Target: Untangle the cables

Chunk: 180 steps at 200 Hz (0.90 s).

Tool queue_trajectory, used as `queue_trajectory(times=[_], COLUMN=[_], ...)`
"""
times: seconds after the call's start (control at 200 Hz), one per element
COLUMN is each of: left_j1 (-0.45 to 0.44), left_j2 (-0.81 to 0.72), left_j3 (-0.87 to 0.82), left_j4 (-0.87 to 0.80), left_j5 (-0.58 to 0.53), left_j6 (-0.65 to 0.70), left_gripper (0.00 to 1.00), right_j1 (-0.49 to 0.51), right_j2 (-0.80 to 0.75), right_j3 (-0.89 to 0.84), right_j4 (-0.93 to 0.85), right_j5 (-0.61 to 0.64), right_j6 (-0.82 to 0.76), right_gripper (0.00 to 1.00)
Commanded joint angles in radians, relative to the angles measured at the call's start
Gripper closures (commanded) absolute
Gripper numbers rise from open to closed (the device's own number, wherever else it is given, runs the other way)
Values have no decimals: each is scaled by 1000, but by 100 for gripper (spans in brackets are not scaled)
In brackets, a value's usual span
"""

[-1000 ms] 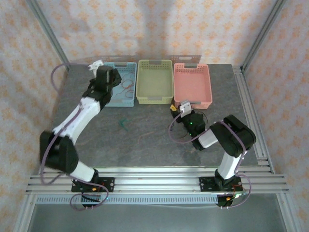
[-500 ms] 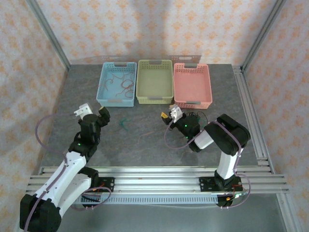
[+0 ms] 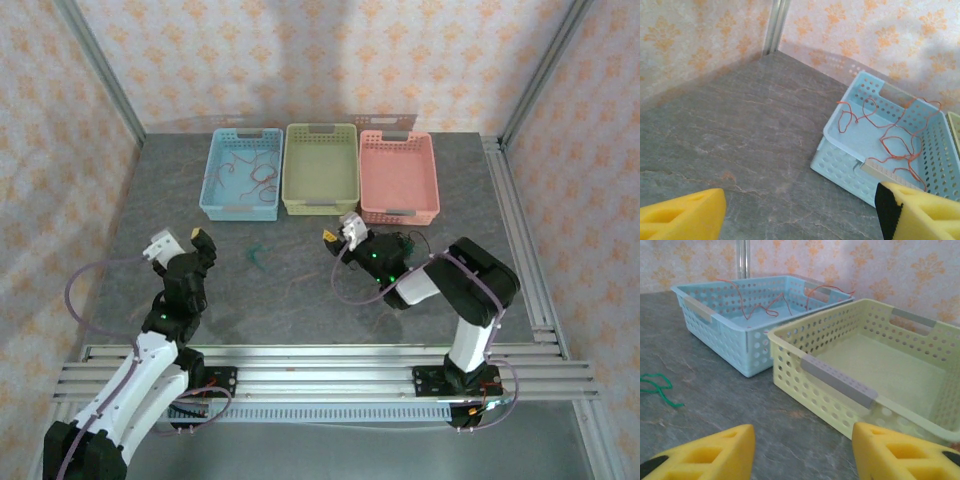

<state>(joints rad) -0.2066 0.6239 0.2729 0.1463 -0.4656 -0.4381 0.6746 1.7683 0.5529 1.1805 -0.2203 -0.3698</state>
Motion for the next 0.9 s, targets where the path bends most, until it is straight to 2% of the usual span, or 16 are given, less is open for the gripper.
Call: queue_trajectory(times=[0.0,0.13,0.26,0.54,0.726,0.896], left_j1=[11,12,12,13,14,14], left_j2=[-25,-35,-36,-36,-36,-35], left_j3=[-15,-14,-14,-12,-11,-11], left_j4=[-11,-32,-36,-42,-48,-49], left_j5=[-78,-104,-108,-113,-117,-118], left_j6=[-35,-50,-57,-63,-72,-73], left_gripper=[21,18,16,14,12,12], right_j1=[48,104,183,303,316,320], right_j2=[-81,-69,-8,259,402,500], right_j3=[75,162,321,743,918,1023], right_j4=[-218,-347,-573,-1006,-1116,-1190], right_j5=[55,48,47,70,160,136], right_j6=[100,168,204,190,226,230], right_gripper=[44,45,44,34,32,32])
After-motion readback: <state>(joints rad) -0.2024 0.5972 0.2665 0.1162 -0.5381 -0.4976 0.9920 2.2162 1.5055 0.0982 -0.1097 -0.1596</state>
